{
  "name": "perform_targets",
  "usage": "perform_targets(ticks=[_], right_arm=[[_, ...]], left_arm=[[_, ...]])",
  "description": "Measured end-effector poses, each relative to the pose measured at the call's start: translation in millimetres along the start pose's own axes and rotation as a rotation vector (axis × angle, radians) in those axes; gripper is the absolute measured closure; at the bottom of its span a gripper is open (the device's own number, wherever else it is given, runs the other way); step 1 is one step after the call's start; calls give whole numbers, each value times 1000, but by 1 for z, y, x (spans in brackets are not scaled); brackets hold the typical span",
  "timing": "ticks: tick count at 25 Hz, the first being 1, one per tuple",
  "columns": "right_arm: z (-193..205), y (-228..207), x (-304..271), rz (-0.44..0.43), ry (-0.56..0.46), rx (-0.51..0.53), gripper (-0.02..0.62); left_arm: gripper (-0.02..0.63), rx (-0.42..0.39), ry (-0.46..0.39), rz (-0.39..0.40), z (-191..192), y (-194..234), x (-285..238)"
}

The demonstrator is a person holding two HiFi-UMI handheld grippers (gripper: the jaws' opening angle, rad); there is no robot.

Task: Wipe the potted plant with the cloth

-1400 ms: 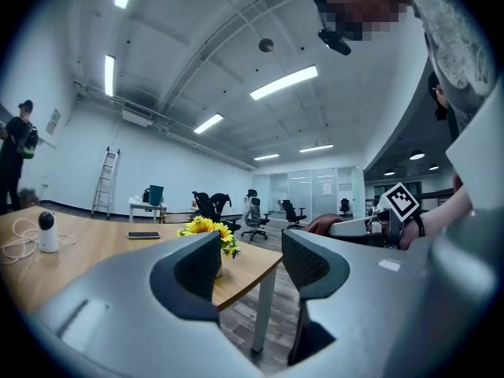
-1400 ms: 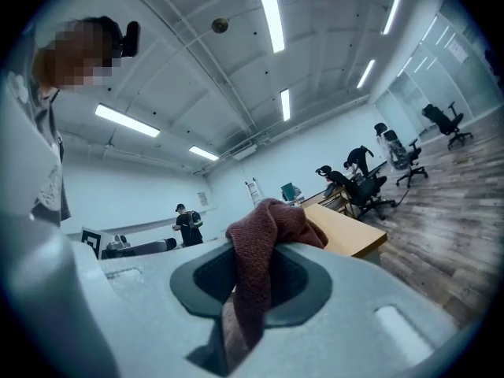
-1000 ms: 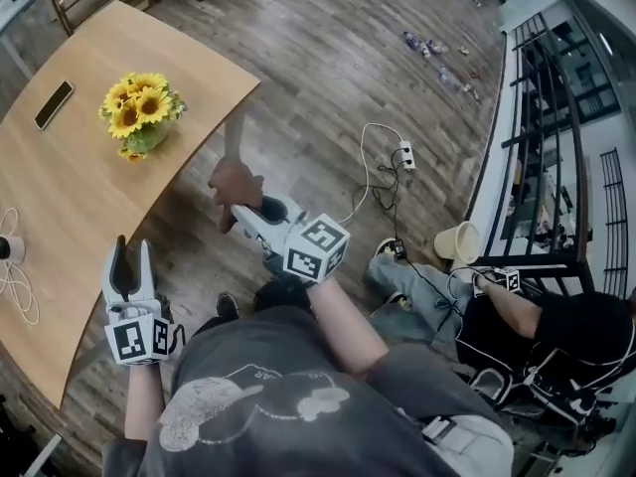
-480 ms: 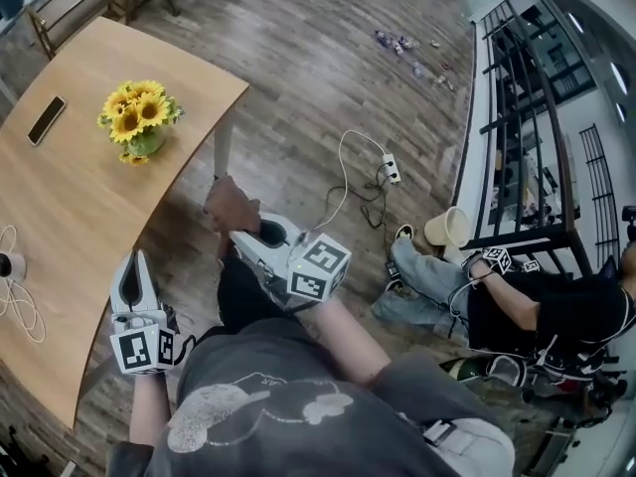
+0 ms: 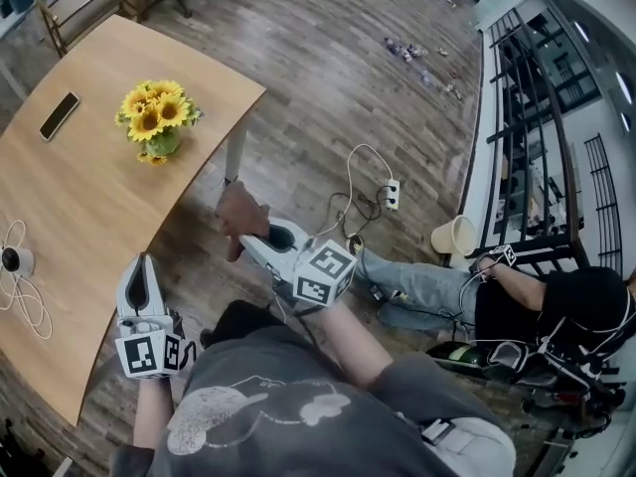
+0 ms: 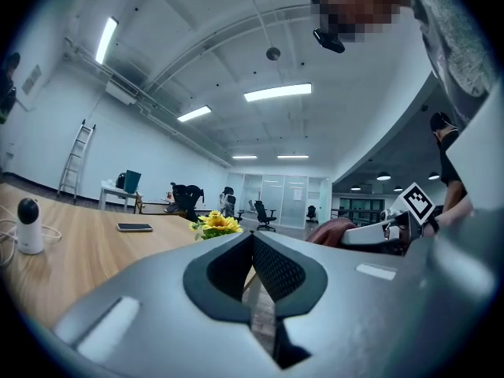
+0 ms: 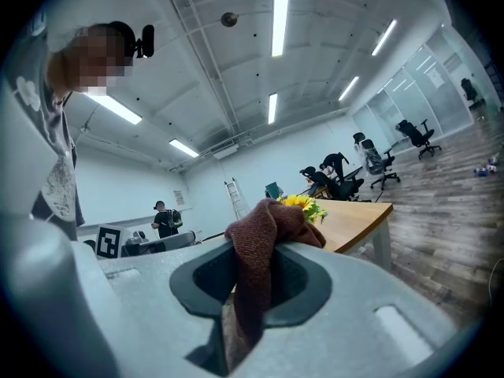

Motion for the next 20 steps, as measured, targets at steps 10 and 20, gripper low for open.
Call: perform_targets(ticks=[10,20], right_arm=[[8,-2,-37,31,5,32,535],[-9,-8,-16,37,7,61,537]], left_arm=[[589,-83,38,-11,14,7,-2],[589,-40,43,18,7,-15,-10]])
Point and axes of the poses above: the fingertips, and each gripper's own axes: x backward along the fingers, y to its left, z out of its underside, the point moved 5 cm from there along x, backward along the fingers, and after that the axes turned 13 degrees about -x, right-handed, at the moved point
